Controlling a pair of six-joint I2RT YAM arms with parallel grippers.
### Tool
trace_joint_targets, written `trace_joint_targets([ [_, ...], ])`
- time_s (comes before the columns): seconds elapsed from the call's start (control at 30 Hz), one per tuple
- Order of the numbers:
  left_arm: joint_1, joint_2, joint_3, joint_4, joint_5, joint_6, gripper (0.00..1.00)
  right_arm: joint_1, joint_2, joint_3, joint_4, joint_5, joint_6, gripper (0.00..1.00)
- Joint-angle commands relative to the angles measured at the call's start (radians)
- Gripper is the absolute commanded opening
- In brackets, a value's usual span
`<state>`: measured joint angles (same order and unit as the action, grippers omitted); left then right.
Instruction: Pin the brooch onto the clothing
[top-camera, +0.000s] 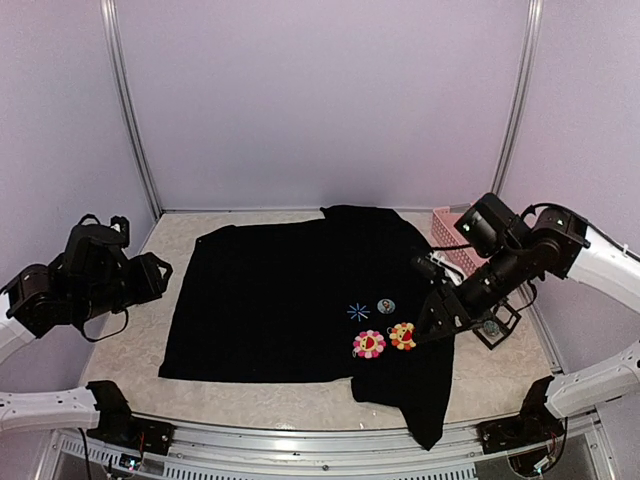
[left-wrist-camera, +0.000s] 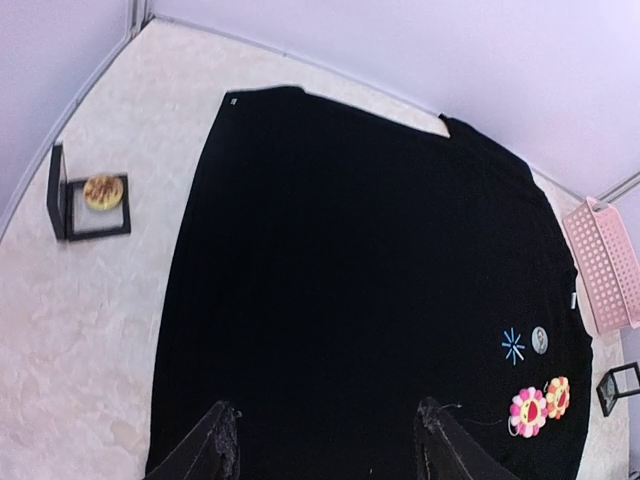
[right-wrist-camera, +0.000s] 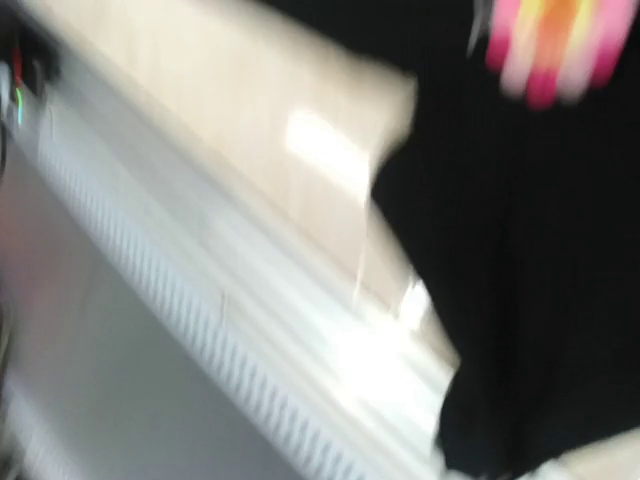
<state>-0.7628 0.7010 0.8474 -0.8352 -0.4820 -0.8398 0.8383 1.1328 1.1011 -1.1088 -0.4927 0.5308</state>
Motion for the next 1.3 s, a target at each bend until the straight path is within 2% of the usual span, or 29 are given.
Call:
trace_joint_targets([
  [0.0,0.077,0.199,0.059,0.241,0.032,0.246,0.56,-0.042,0.129,0.214,0.055,0.388,-0.065,0.64],
  [0.07,0.214,0.333,0.065,0.376,0.226,0.340,0.54,-0.098,0.201,0.228,0.189,0.491,-0.107,0.58],
  [0.13,0.307,0.456,0.075,0.479,0.324,0.363,0.48,-0.162,0.279,0.219,0.344,0.535,-0.154,0.52],
  [0.17,0.336,0.510,0.088,0.522,0.346,0.376,0.44,-0.198,0.324,0.211,0.420,0.549,-0.177,0.48],
  [0.23,0.371,0.668,0.125,0.597,0.355,0.400,0.41,-0.265,0.436,0.207,0.551,0.589,-0.197,0.34],
  [0.33,0.405,0.863,0.200,0.638,0.377,0.414,0.36,-0.349,0.593,0.232,0.680,0.559,-0.208,0.15],
  [0.4,0.417,0.975,0.245,0.635,0.398,0.414,0.32,-0.387,0.699,0.282,0.697,0.521,-0.212,0.09],
  [0.5,0.422,1.105,0.261,0.644,0.410,0.403,0.32,-0.419,0.841,0.356,0.670,0.510,-0.245,0.06],
  [0.7,0.453,1.222,0.242,0.633,0.393,0.390,0.31,-0.467,0.998,0.433,0.622,0.500,-0.260,0.05],
  [0.87,0.449,1.214,0.239,0.633,0.378,0.394,0.31,-0.476,1.006,0.504,0.501,0.572,-0.272,0.05],
  [0.93,0.424,1.178,0.251,0.634,0.341,0.414,0.33,-0.463,0.958,0.520,0.419,0.652,-0.268,0.11],
  [1.1,0.331,1.066,0.319,0.604,0.218,0.511,0.52,-0.402,0.786,0.400,0.207,0.950,-0.108,0.26],
  [1.2,0.289,1.030,0.348,0.612,0.210,0.573,0.60,-0.360,0.721,0.288,0.070,1.027,0.066,0.33],
  [1.27,0.286,1.020,0.363,0.611,0.248,0.587,0.62,-0.343,0.680,0.213,0.019,1.041,0.164,0.39],
])
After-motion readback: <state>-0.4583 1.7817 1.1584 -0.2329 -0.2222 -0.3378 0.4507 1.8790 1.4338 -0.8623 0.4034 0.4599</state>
